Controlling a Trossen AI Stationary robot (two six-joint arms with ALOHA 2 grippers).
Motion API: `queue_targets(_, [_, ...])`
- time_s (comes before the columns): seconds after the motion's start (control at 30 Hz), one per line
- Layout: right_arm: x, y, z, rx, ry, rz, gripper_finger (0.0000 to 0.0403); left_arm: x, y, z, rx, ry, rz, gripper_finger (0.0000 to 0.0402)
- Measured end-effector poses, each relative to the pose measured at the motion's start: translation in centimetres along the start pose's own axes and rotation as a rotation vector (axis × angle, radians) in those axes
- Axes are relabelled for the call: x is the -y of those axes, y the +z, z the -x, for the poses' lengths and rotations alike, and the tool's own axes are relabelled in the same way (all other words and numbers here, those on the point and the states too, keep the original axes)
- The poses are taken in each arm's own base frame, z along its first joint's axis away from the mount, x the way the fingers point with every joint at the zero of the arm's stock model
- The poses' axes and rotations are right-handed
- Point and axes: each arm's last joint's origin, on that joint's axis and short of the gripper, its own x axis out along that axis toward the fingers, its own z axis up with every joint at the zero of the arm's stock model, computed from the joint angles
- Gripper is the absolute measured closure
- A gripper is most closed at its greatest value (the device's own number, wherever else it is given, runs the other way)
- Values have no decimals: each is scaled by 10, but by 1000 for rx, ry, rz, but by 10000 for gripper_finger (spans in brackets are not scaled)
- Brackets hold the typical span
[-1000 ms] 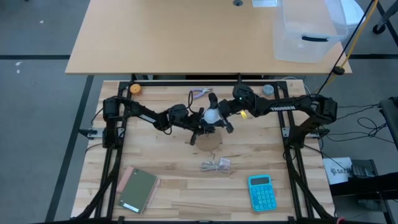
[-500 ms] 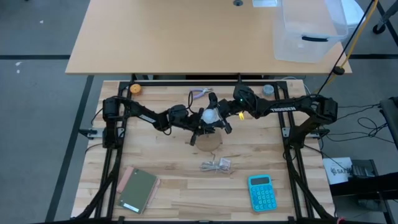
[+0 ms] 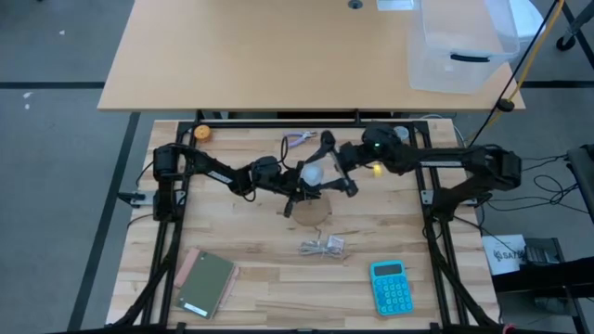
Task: Screw lightbulb
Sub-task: Remove the light bulb from the brown lamp
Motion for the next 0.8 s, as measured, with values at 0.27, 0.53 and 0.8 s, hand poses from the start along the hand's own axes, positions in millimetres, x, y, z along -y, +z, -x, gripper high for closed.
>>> queue_targets(0.27, [-23, 49, 37, -19, -184, 116, 61, -1, 0, 0, -1, 17, 4, 371])
queue_targets(0.53, [-45, 55, 56, -184, -356, 74, 62, -2, 0, 0, -1, 89, 23, 371])
queue_targets(0.8, [-63, 38, 40, -353, -417, 40, 62, -5, 0, 0, -3, 205, 29, 371])
